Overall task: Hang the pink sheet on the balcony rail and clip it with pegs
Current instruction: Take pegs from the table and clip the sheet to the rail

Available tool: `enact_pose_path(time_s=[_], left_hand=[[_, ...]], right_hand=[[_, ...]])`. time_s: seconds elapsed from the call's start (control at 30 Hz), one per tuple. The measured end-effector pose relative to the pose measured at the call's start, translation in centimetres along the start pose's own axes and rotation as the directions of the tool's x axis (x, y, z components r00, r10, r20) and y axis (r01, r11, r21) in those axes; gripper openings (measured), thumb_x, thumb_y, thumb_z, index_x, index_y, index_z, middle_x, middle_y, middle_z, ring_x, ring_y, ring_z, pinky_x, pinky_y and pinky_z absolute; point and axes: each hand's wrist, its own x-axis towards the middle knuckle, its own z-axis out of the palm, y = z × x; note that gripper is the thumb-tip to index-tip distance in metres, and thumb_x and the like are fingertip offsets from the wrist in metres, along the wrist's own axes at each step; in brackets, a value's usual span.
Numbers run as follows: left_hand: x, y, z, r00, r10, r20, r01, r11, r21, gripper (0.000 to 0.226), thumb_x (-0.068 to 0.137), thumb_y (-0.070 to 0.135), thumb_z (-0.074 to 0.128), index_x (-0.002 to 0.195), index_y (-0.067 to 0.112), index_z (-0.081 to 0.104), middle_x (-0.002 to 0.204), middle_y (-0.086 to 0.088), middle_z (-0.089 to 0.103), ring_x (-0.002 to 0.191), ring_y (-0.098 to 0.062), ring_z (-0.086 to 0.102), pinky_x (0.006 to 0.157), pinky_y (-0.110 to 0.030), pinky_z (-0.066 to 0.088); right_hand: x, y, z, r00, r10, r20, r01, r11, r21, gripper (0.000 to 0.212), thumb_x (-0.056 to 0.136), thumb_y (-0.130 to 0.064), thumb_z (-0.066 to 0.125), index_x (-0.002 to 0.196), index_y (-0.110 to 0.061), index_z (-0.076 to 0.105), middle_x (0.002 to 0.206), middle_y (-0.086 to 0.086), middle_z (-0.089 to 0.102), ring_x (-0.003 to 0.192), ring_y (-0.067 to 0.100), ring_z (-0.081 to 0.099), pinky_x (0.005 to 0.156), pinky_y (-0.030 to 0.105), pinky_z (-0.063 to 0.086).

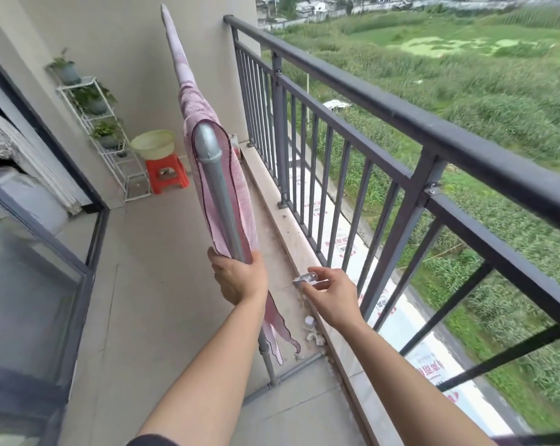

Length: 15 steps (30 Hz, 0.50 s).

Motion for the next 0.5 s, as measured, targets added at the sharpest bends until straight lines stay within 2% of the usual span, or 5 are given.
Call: enact_pose_path(time_s=[0.1,0.17,0.23,0.37,0.5], left_hand=[[0.2,-0.7,-0.9,0.993,0.110,0.046,-0.114,0.988,0.102,0.039,0.089,0.025,0.054,0.120,0.003,0.045,0.116,-0.020,0.063,0.102,-0.041,0.061,0.079,-0.045,0.049],[-0.2,-1.1,-1.9,0.963,0.236,0.127,-0.256,0.950,0.177,0.030,0.096,0.025,0.049,0.114,0.001,0.047,0.108,-0.023,0.066,0.096,-0.042,0.063,0.075,-0.044,0.048],[-0.4,-1.7,-2.9,0.921,0.319,0.225,-0.374,0.884,0.281,0.035,0.101,0.025,0.042,0.127,0.002,0.044,0.111,-0.022,0.066,0.099,-0.042,0.063,0.078,-0.043,0.047],[-0.1,-2.0,-5.2,0.838,0.380,0.392,-0.546,0.602,0.582,0.027,0.101,0.019,0.039,0.125,0.008,0.046,0.113,-0.014,0.068,0.104,-0.033,0.066,0.081,-0.037,0.049],[-0.9,-1.9,-7.4,0.767,0.417,0.488,-0.634,0.377,0.675,0.022,0.101,0.023,0.034,0.109,0.014,0.053,0.107,-0.010,0.071,0.099,-0.031,0.068,0.076,-0.034,0.049]], right_hand=[[0.1,-0.3,-0.1,0.999,0.024,-0.029,-0.024,1.000,0.016,0.026,0.080,-0.032,0.078,0.103,-0.019,0.076,0.082,-0.016,0.065,0.069,-0.013,0.059,0.062,0.001,0.040],[0.3,-0.4,-0.3,0.996,0.067,-0.063,-0.063,0.995,0.078,0.024,0.079,-0.036,0.079,0.099,-0.023,0.076,0.075,-0.018,0.069,0.072,-0.013,0.061,0.071,0.005,0.047],[0.6,-0.4,-0.3,0.990,0.110,-0.083,-0.098,0.986,0.139,0.032,0.076,-0.043,0.082,0.101,-0.025,0.076,0.081,-0.015,0.074,0.081,-0.008,0.066,0.085,0.021,0.054],[0.8,-1.2,-0.4,0.986,0.120,-0.115,-0.093,0.972,0.216,0.026,0.074,-0.042,0.084,0.094,-0.029,0.074,0.079,-0.015,0.073,0.082,-0.004,0.068,0.091,0.029,0.055],[0.7,-2.8,-0.5,0.981,0.088,-0.175,-0.035,0.959,0.283,0.045,0.072,-0.052,0.082,0.103,-0.021,0.077,0.084,-0.012,0.075,0.084,0.003,0.070,0.089,0.032,0.057]])
